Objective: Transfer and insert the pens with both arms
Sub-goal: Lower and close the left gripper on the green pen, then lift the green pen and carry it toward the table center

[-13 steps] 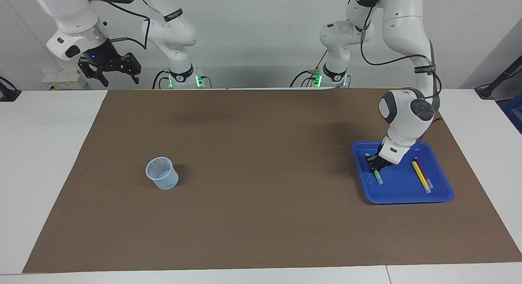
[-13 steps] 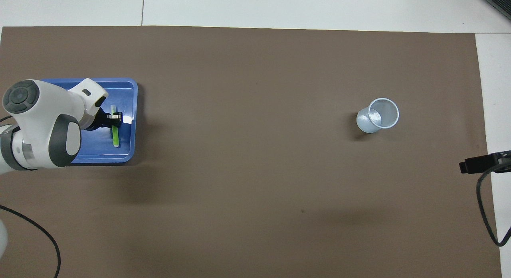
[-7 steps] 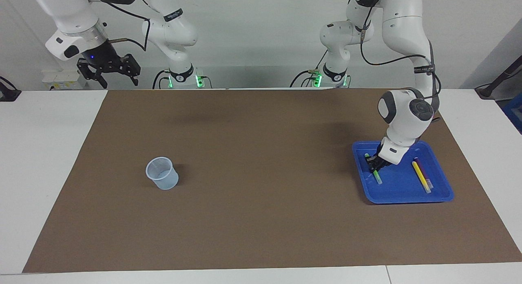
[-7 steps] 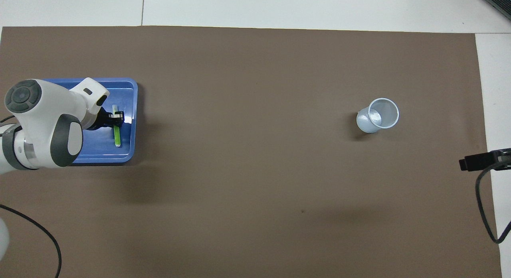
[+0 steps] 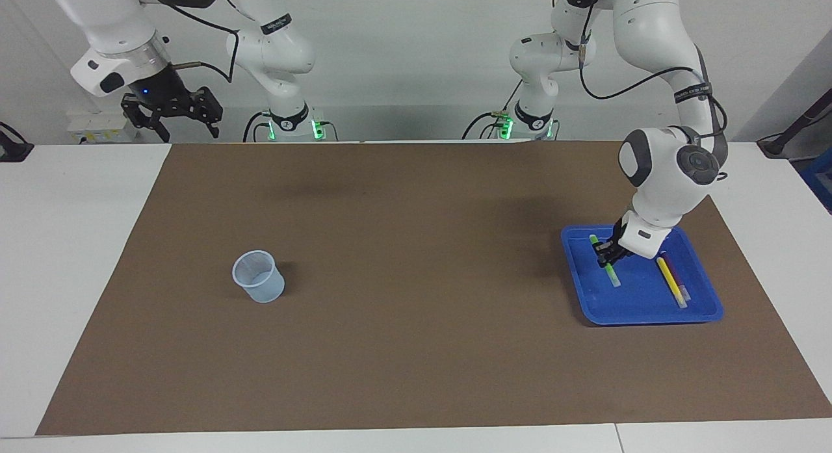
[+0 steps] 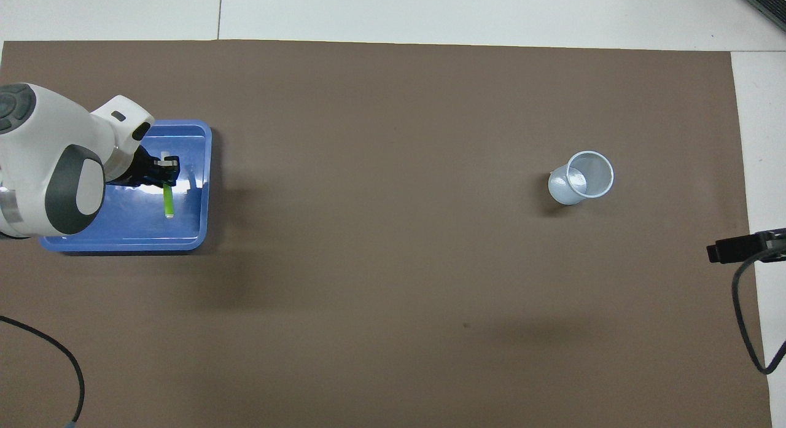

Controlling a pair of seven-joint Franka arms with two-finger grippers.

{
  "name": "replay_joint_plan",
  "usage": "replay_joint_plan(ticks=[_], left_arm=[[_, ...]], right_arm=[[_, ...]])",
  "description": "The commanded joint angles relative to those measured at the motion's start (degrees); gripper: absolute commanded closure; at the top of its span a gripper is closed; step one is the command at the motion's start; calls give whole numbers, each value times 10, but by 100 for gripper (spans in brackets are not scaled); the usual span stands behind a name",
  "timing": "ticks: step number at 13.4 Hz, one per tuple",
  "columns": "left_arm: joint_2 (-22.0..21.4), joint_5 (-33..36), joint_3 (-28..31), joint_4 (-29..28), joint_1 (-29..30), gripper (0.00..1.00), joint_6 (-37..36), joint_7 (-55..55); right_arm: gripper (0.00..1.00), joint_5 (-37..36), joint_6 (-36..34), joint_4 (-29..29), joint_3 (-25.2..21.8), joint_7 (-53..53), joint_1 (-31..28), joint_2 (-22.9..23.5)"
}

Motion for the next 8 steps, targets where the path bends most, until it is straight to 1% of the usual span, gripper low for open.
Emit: replay_joint_plan(ticks=[1,3,6,8], left_arm=[[-18,1,-2,11,-7,100,-41,-78],[-32,-1,-9,13,-19,100,-60,-141],[-51,-23,-12,11,-52,100,-75,-234],[-60,-32,-13,12,-78,100,-84,-302]], right_arm=[[0,-13,10,-18,4,-14,-8,-14],[0,-13,23,-18,4,-17,-6,-13],[0,-13,12,-18,4,-16,-9,-14],[0,-13,20,-18,4,-16,-5,-14]])
